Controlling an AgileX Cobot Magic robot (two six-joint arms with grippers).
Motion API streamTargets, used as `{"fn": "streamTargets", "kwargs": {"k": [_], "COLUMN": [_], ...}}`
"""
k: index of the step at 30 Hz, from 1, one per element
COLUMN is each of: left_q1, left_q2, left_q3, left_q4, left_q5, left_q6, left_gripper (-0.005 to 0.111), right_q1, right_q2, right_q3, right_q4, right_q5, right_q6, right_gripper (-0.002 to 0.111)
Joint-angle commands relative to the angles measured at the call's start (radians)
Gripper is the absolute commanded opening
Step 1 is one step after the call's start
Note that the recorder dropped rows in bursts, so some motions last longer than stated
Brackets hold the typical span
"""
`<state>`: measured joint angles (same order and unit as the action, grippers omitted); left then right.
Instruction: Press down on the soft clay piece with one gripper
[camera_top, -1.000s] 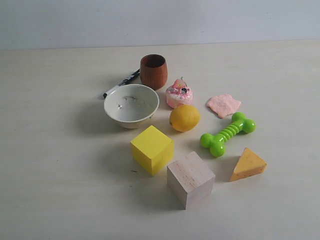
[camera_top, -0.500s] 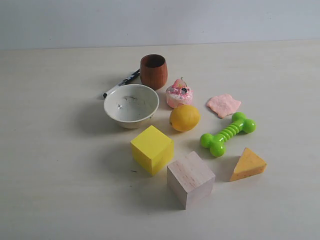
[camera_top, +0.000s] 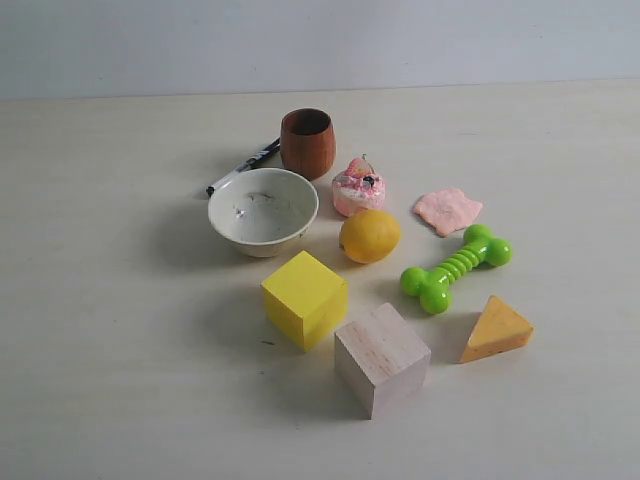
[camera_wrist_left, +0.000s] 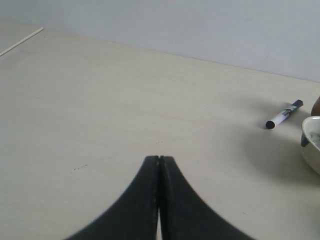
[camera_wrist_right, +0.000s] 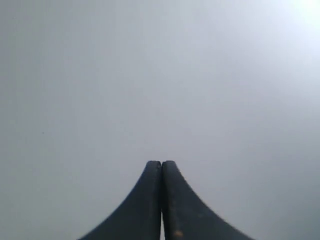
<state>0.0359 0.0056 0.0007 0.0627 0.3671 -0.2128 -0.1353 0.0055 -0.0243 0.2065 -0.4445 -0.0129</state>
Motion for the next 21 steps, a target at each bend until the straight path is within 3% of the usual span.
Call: {"fn": "streamTargets", "kwargs": {"k": [1, 9, 14, 17, 21], "left_q1": [-0.006, -0.006, -0.006, -0.006, -0.006], "left_q2": [-0.006, -0.006, -0.006, -0.006, -0.006], "left_q3": [-0.001, -0.001, -0.001, -0.001, -0.001], "left_q4": [0.0, 0.0, 0.0, 0.001, 0.001], "left_q5": [-0.007, -0.007, -0.007, -0.007, -0.007], "left_q6": [-0.002, -0.002, -0.002, -0.002, -0.002], "left_gripper": [0.0, 0.0, 0.0, 0.0, 0.0], "right_q1": [0.002, 0.002, 0.002, 0.007, 0.08], "right_q2": [0.017, 0.264, 0.473, 0.579, 0.729], "right_q3": [-0.107, -0.415, -0.605, -0.704, -0.817], "right_q4": [-0.006, -0.105, -0.094, 0.05, 0.299], "right_q5": [0.153, 0.512, 0.709, 0.784, 0.9], "right_q6": [0.013, 0.013, -0.097, -0.176, -0.494], "right_gripper": [0.0, 0.0, 0.0, 0.0, 0.0]}}
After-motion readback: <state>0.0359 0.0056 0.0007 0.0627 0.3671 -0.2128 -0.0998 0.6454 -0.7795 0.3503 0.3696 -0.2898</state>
